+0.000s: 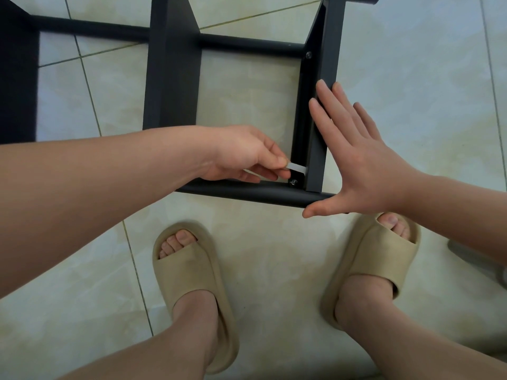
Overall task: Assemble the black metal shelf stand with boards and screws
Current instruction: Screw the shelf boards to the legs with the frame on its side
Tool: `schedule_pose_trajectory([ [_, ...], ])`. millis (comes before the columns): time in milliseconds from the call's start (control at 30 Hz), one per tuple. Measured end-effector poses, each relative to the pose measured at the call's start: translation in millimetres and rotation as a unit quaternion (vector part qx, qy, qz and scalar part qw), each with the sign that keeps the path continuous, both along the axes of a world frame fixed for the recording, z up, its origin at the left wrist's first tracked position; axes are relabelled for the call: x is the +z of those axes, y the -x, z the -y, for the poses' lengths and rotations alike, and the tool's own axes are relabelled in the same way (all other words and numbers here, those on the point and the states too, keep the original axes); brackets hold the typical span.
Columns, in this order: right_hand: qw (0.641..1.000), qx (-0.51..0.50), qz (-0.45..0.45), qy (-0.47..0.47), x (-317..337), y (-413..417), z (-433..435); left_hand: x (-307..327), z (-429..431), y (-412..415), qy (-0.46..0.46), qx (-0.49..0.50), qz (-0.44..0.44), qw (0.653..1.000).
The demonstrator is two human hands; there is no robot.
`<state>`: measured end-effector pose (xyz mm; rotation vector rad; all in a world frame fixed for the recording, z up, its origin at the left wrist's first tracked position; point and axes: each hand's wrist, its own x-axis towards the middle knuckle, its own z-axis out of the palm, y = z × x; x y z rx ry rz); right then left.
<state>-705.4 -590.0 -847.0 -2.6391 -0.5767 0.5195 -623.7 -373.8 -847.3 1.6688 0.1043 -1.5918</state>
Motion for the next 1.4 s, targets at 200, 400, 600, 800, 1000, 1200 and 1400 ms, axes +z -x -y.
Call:
schedule_pose_trajectory([
  [200, 1.0, 0.003, -0.001, 0.004, 0.6, 0.2, 0.7, 0.3, 0.3, 1.9, 0.001, -0.04, 0.011, 0.999],
  [400, 0.999, 0.016, -0.027, 0.032, 11.1, -2.7, 1.8, 8.7, 2.9, 3.7, -0.07, -0.098, 0.13, 0.984],
  [600, 0.994, 0.039, -0.025, 0.102, 50.1, -17.6, 3.9, 39.7, -24.4, -1.7, -0.121, -0.115, 0.342, 0.925],
  [800, 0.972, 0.121, -0.079, 0.184, 89.0, -40.4, -57.5, 70.5, -77.3, -17.0, -0.213, -0.043, 0.506, 0.835],
  [1000, 0.967, 0.038, -0.179, 0.176, 78.6, -23.9, -121.0, 90.4, -112.5, -23.5, -0.24, 0.004, 0.365, 0.899],
  [1200, 0.961, -0.062, -0.209, 0.17, 51.5, 2.2, -140.7, 93.5, -120.2, -10.4, -0.178, 0.015, 0.278, 0.944],
  [1400, 0.964, -0.098, -0.171, 0.177, 52.9, 9.6, -135.3, 92.1, -111.9, -7.6, -0.163, 0.061, 0.269, 0.947],
])
